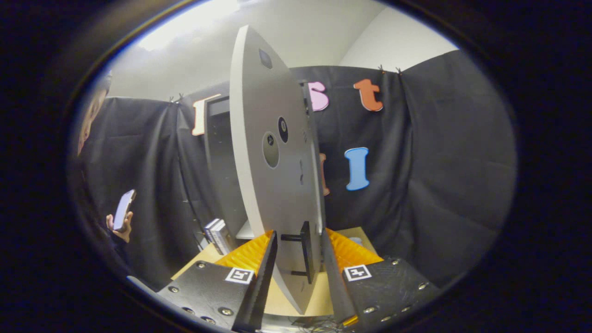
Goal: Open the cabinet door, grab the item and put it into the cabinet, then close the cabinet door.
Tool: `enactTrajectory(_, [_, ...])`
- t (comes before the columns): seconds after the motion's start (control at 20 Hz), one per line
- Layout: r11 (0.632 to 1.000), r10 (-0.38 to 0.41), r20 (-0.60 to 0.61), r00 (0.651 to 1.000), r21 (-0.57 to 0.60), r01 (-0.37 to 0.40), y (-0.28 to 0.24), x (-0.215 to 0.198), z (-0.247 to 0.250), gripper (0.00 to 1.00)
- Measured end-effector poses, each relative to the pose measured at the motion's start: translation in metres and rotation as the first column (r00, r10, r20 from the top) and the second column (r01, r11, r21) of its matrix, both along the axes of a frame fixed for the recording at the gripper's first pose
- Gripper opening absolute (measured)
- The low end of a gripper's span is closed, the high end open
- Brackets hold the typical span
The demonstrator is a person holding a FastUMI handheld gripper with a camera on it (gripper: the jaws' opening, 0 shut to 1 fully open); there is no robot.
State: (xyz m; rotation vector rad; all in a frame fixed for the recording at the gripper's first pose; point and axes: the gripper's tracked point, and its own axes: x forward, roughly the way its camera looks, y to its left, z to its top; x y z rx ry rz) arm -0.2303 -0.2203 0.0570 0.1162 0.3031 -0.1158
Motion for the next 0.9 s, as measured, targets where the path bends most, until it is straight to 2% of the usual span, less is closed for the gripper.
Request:
enactTrajectory(0.15, [0.997,0.064,0.003,0.998,0.041,-0.064,0.016,0.004,-0.004,0.57])
enactTrajectory(0.4, [0.99,0.128,-0.011,0.992,0.058,-0.128,0.032,0.023,-0.014,0.57])
enactTrajectory(0.55, [0.977,0.193,-0.013,0.981,0.093,-0.191,0.047,0.036,-0.02,0.61])
enactTrajectory(0.9, [0.943,0.316,-0.022,0.949,0.122,-0.311,0.084,0.061,-0.031,0.61])
